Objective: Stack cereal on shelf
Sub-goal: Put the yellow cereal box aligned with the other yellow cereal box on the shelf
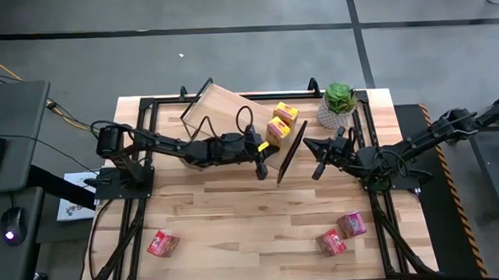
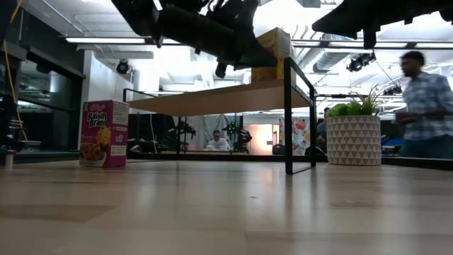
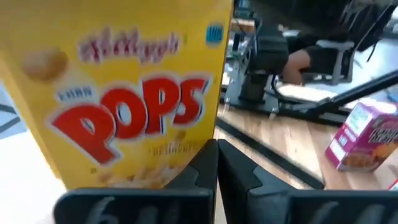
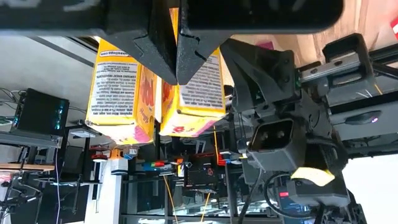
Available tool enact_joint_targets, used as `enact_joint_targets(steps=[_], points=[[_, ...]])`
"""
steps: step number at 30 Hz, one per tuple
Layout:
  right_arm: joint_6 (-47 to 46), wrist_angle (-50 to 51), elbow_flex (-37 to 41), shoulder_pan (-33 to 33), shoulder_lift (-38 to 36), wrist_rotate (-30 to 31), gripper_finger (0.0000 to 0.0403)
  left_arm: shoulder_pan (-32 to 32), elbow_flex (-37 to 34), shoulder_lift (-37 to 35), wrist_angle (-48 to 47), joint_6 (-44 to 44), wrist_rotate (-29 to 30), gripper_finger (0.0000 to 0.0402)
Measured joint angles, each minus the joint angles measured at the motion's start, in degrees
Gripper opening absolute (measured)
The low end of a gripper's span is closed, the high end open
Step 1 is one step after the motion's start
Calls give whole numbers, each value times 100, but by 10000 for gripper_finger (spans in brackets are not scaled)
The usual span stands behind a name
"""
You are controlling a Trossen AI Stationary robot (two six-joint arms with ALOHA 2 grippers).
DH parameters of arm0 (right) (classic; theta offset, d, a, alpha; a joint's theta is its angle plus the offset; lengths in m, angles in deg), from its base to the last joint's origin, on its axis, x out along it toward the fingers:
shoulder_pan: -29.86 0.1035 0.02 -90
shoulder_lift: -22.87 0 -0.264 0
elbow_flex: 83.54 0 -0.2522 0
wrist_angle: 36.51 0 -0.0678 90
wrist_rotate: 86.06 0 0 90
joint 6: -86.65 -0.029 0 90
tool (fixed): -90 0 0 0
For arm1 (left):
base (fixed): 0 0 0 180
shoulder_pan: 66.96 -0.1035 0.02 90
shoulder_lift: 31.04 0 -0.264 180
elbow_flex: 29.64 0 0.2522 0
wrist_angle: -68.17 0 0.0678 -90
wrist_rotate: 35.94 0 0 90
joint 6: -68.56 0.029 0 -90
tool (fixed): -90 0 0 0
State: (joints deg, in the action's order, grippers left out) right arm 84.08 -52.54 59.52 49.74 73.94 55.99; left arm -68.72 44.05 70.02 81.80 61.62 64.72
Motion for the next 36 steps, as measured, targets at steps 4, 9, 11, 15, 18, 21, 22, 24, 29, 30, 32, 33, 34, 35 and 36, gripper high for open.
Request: enact_joint_targets(steps=[4, 9, 11, 15, 18, 21, 22, 24, 29, 30, 32, 33, 34, 35, 36], points=[[-6, -2, 0, 0, -1, -1, 0, -22, 139, 170, -39, 3, 53, 0], [-9, -1, 0, 0, -1, -2, 0, -103, 242, 301, -52, 4, 107, 0], [-5, -2, 0, 0, -2, -3, 0, -128, 246, 288, -42, 11, 109, 0], [-20, 28, 0, 0, -2, -5, 0, -129, 246, 283, -69, 128, 108, 0], [-48, 49, 0, 0, -2, -9, 0, -125, 246, 279, -134, 381, 109, 0], [-51, 68, 0, 0, -1, -13, 0, -122, 246, 217, -491, 488, 106, 0], [-56, 67, 0, 0, -2, -14, 0, -122, 244, 177, -622, 536, 107, 0], [-59, 83, 0, 0, -2, -16, 0, -140, 251, 123, -825, 615, 118, 0], [-68, 72, 0, 0, -2, -17, 0, -212, 246, 1, -958, 624, 192, 0], [-121, 81, 0, 0, -2, -18, 0, -240, 246, -23, -1001, 673, 195, 0], [-153, 86, 0, 0, -2, -18, 0, -273, 246, -40, -994, 753, 195, 0], [-153, 87, 0, 0, -2, -18, 0, -290, 244, -46, -1026, 755, 195, 0], [-155, 89, 0, 0, -2, -20, 0, -314, 245, -47, -1065, 744, 193, 0], [-165, 89, 0, 0, -2, -20, 0, -325, 244, -47, -1107, 733, 195, 0], [-178, 90, 0, 0, -2, -20, 0, -338, 244, -47, -1118, 727, 192, 0]])
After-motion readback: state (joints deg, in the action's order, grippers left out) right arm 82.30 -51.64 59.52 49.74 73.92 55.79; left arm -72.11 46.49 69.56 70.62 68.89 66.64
